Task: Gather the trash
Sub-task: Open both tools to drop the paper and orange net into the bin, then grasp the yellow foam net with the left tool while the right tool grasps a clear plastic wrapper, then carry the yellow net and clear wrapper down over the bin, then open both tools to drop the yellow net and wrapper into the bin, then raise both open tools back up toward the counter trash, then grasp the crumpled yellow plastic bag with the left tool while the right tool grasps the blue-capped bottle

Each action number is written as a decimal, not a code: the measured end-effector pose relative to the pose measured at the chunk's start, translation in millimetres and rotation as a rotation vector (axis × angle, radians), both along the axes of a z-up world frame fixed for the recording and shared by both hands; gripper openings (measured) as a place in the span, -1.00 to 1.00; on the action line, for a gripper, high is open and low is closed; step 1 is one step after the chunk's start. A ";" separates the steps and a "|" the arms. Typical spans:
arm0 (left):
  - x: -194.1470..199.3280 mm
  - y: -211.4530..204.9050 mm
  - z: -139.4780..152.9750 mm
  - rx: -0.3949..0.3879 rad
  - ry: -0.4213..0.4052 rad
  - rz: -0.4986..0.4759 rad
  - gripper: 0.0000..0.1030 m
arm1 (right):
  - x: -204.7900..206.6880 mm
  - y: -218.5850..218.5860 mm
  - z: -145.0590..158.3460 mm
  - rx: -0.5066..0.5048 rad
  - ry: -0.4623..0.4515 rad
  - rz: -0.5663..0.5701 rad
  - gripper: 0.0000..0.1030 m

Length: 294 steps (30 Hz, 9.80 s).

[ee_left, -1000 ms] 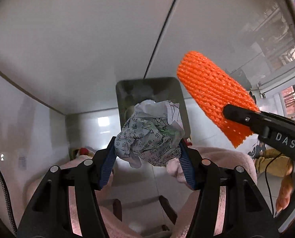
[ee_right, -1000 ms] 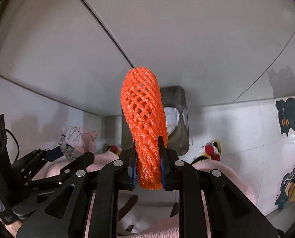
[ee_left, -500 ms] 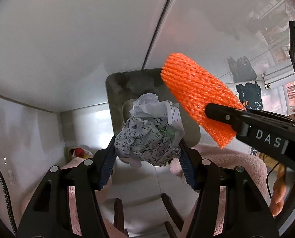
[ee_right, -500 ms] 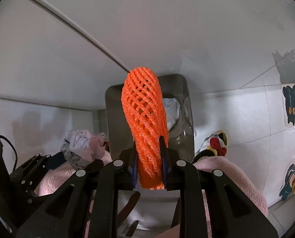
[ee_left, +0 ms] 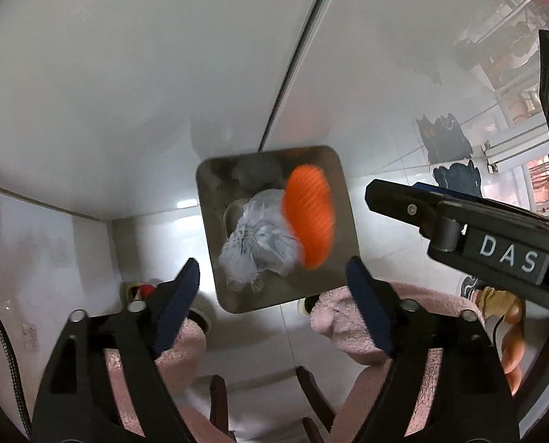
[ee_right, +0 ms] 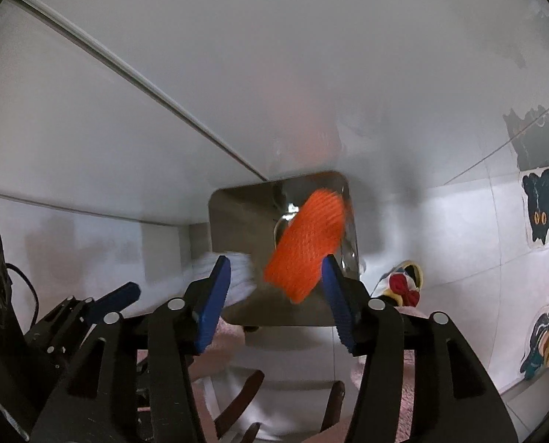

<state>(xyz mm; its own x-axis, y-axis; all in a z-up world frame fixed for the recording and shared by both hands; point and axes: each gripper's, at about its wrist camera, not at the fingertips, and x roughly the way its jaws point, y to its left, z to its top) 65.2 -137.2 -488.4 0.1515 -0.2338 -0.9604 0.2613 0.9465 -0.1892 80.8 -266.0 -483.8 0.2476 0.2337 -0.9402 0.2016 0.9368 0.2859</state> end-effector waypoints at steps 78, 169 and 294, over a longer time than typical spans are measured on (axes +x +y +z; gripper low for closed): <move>161.0 91.2 331.9 -0.044 -0.466 0.183 0.54 | 90.6 74.5 289.7 -0.193 -0.580 0.181 0.14; -38.7 27.5 96.2 -0.137 -0.236 -0.025 -0.88 | -66.3 10.7 92.8 -0.063 -0.241 0.064 -0.55; 160.7 56.6 321.1 -0.072 -0.572 -0.038 0.01 | 200.7 27.5 318.0 -0.123 -0.370 -0.095 0.45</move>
<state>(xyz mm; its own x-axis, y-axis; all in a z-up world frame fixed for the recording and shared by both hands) 225.9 -80.6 -167.4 0.6323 -0.3113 -0.7094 0.3750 0.9243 -0.0714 281.5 -238.5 -165.8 0.5897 0.0847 -0.8031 0.1933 0.9508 0.2422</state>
